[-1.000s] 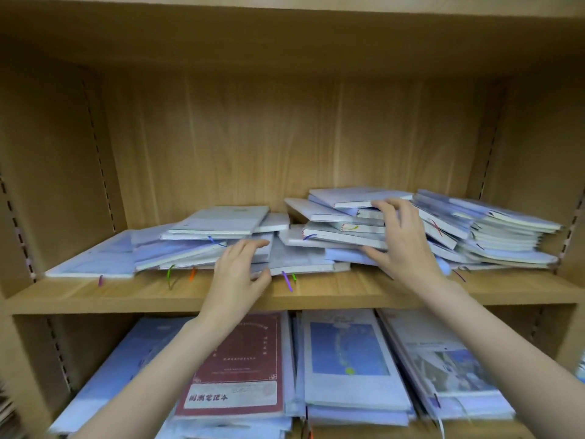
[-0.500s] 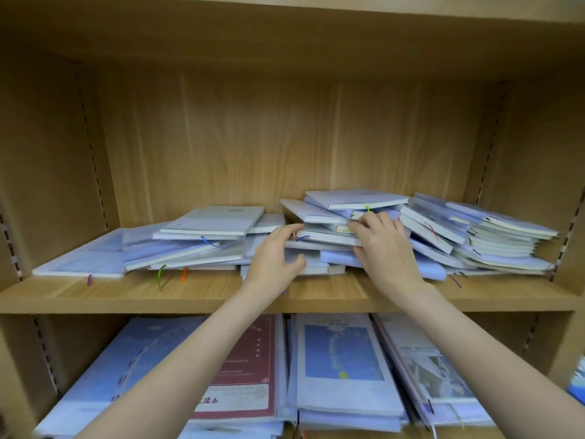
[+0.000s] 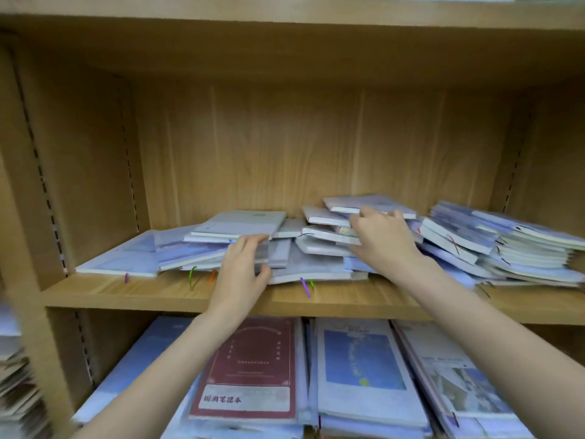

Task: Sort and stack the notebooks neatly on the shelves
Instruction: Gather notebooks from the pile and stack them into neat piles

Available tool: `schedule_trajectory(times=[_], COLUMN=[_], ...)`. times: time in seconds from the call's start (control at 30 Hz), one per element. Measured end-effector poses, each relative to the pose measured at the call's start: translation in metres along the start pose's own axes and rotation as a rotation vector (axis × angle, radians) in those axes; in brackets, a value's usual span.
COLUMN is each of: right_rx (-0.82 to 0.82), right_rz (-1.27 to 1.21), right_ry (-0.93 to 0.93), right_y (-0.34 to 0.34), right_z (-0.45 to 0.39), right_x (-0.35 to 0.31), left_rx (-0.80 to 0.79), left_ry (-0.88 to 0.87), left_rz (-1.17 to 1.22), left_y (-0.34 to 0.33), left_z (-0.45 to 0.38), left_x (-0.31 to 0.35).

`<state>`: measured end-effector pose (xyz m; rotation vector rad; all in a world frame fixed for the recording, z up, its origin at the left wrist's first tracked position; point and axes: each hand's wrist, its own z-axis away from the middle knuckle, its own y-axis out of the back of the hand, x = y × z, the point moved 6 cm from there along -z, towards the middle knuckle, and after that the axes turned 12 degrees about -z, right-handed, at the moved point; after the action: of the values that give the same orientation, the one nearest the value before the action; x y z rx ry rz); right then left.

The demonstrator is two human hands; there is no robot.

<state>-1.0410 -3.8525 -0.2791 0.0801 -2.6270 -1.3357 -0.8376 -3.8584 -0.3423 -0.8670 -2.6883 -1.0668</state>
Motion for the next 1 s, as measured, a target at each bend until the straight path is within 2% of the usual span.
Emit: schedule_trajectory(times=[0.2, 0.33, 0.43, 0.57, 0.7, 0.8, 0.9, 1.0], right_rx=[0.073, -0.08, -0.177, -0.175, -0.048, 0.024, 0.202, -0.035], right_rz=[-0.313, -0.52, -0.503, -0.447, -0.254, -0.25, -0.167, -0.008], right_ry=[0.129, 0.223, 0.273, 0.282, 0.278, 0.291, 0.362, 0.235], right_y=[0.023, -0.005, -0.032, -0.047, -0.053, -0.061, -0.051, -0.046], right_z=[-0.021, -0.043, -0.051, -0.061, -0.063, -0.063, -0.066, -0.068], right_x=[-0.056, -0.109, -0.141, -0.163, -0.168, -0.165, -0.167, -0.158], left_rx=[0.072, 0.113, 0.062, 0.032, 0.065, 0.094, 0.083, 0.03], left_ry=[0.038, 0.138, 0.186, 0.272, 0.38, 0.373, 0.32, 0.229], left_rz=[-0.111, -0.216, -0.25, -0.18, -0.121, -0.133, -0.192, -0.292], left_y=[0.027, 0.051, 0.063, 0.078, 0.089, 0.092, 0.092, 0.087], left_z=[0.02, 0.035, 0.042, 0.05, 0.06, 0.063, 0.066, 0.074], left_x=[-0.035, -0.072, -0.103, -0.139, -0.166, -0.171, -0.17, -0.171])
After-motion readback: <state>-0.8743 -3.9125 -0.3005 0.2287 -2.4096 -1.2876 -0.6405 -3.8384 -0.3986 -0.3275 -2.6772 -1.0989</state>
